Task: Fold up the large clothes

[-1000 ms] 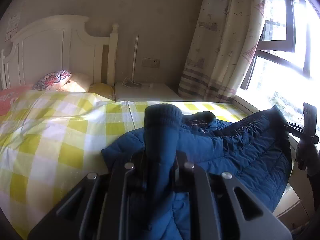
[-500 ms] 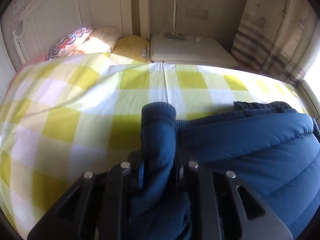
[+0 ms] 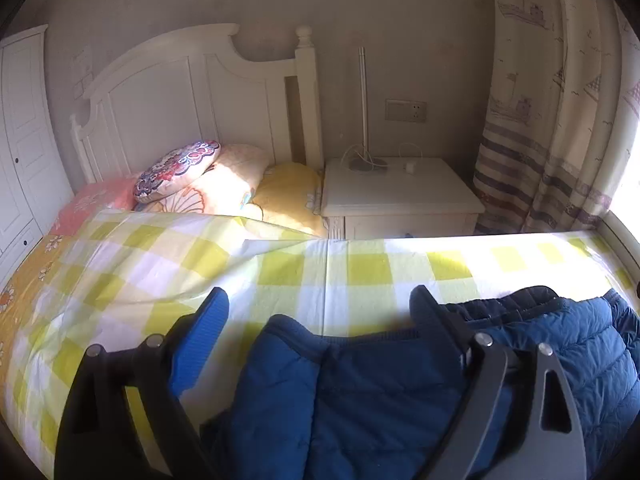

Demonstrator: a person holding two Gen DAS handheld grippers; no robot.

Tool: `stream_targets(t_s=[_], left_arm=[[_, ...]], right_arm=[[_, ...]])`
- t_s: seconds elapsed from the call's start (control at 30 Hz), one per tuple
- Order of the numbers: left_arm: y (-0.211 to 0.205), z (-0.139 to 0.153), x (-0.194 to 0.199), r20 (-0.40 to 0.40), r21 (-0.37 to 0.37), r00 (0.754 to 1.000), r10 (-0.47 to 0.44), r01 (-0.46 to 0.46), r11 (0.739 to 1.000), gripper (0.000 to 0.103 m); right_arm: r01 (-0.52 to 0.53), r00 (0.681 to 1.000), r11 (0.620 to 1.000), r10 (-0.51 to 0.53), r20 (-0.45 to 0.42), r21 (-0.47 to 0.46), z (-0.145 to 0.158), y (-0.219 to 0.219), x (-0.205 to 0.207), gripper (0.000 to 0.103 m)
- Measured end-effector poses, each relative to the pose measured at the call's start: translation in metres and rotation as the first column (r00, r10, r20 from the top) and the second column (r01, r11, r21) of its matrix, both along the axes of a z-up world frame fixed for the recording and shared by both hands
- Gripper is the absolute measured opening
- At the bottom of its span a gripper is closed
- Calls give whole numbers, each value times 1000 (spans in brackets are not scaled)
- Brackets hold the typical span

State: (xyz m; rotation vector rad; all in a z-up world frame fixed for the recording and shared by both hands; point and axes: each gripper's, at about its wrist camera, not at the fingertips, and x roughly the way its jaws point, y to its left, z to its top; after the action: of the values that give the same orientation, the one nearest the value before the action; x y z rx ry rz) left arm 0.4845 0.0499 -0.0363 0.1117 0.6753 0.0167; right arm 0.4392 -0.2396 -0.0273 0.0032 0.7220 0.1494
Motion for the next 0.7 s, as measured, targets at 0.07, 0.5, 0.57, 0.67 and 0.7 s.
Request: stream_targets(t_s=[0.07, 0.5, 0.57, 0.67, 0.7], left_arm=[[-35, -12, 12, -64, 42, 996, -60, 63, 997, 91], [-65, -91, 23, -132, 166, 991, -29, 51, 985, 92], [-65, -91, 23, -127, 166, 992, -29, 50, 985, 92], [-62, -91, 24, -134, 144, 990, -32, 52, 988, 92], [-61, -90, 25, -136, 134, 990, -36, 55, 990, 92]], right_arm=[[-97, 995, 990, 94, -33, -100, -7, 46, 18, 69], [-144, 981, 978, 121, -151, -154, -74, 79, 36, 68], [-5, 996, 986, -9, -84, -167, -56, 50, 31, 68], [179, 976, 975, -193, -98, -130, -60, -11, 35, 70], [210, 963, 973, -222, -151, -90, -72, -31, 40, 70]])
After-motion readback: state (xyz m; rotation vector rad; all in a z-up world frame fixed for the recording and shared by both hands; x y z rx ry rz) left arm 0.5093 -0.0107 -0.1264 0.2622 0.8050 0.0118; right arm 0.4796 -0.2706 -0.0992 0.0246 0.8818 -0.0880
